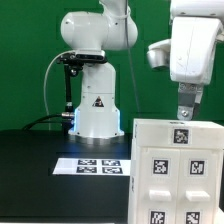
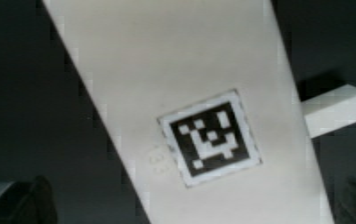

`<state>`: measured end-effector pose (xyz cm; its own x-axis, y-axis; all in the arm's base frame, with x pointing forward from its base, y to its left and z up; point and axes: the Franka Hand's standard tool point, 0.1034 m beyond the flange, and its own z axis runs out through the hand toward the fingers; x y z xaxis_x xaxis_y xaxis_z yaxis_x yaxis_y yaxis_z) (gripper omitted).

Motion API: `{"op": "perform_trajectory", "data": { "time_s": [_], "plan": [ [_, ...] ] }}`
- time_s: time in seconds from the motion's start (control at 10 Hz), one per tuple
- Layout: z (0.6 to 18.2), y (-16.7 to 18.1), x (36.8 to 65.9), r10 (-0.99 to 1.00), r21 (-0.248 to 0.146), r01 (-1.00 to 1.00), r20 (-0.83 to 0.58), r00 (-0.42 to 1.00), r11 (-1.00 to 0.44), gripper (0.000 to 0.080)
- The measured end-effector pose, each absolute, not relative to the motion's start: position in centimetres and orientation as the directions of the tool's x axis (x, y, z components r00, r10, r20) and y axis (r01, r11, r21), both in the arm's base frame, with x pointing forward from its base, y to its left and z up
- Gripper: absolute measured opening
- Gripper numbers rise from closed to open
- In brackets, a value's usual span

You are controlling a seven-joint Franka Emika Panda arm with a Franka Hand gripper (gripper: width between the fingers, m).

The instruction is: Assemble cabinet

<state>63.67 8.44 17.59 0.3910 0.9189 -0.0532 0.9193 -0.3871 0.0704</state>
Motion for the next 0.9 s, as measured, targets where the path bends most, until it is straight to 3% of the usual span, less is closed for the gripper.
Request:
{"op": "perform_trajectory", "data": {
  "time_s": [0.5, 0.8, 0.9],
  "plan": [
    [15.3, 8.6, 62.9, 0.868, 0.053, 0.873, -0.089, 0.488, -0.485, 0.0797],
    [15.2, 8.5, 62.9, 0.842, 0.062, 0.847, -0.091, 0.531, -0.527, 0.0785],
    [15.2, 8.5, 62.9, 0.822, 0.065, 0.827, -0.088, 0.562, -0.558, 0.0603]
  ]
}}
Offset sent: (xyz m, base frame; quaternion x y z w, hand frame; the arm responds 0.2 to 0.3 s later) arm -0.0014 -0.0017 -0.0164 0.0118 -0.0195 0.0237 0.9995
